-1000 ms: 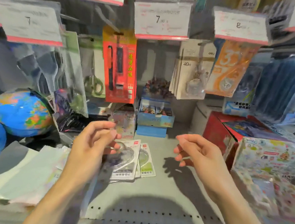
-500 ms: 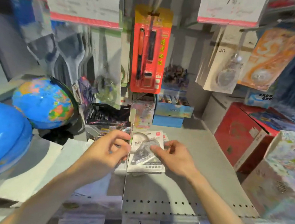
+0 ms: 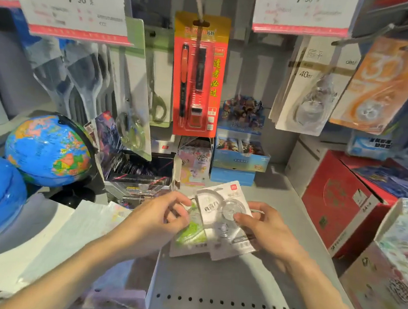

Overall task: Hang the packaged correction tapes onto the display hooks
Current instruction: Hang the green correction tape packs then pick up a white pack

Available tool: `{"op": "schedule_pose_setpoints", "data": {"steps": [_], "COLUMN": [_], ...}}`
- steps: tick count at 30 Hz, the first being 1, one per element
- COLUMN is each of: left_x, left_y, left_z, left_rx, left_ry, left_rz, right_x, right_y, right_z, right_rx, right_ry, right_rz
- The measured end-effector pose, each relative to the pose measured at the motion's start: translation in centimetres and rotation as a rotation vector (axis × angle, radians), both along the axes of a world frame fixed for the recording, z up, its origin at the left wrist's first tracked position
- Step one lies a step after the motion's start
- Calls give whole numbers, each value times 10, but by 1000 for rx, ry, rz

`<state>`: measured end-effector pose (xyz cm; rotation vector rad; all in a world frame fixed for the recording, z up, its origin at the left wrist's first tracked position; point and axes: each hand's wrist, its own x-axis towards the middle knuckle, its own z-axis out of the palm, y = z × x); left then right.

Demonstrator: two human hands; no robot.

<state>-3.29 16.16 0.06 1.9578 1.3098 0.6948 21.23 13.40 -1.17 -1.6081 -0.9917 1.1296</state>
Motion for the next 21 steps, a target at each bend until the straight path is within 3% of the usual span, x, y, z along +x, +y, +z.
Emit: {"op": "schedule_pose_setpoints", "data": {"steps": [6, 10, 15, 21], "left_x": [33, 49, 55, 54], "left_y": [11, 17, 24, 18], "left_z": [1, -9, -11, -12], "left_rx": [137, 123, 83, 161], "left_ry": [477, 659, 648, 488], "left_rz": [-82, -73, -40, -59], "right_x": [47, 64, 76, 69], "right_y": [-4, 0, -2, -10], "right_z": [-15, -27, -40, -26], "right_rx": [17, 46, -51, -26], "right_ry": [-206, -442, -803, -967], "right_rz": [-64, -52, -29, -33]}}
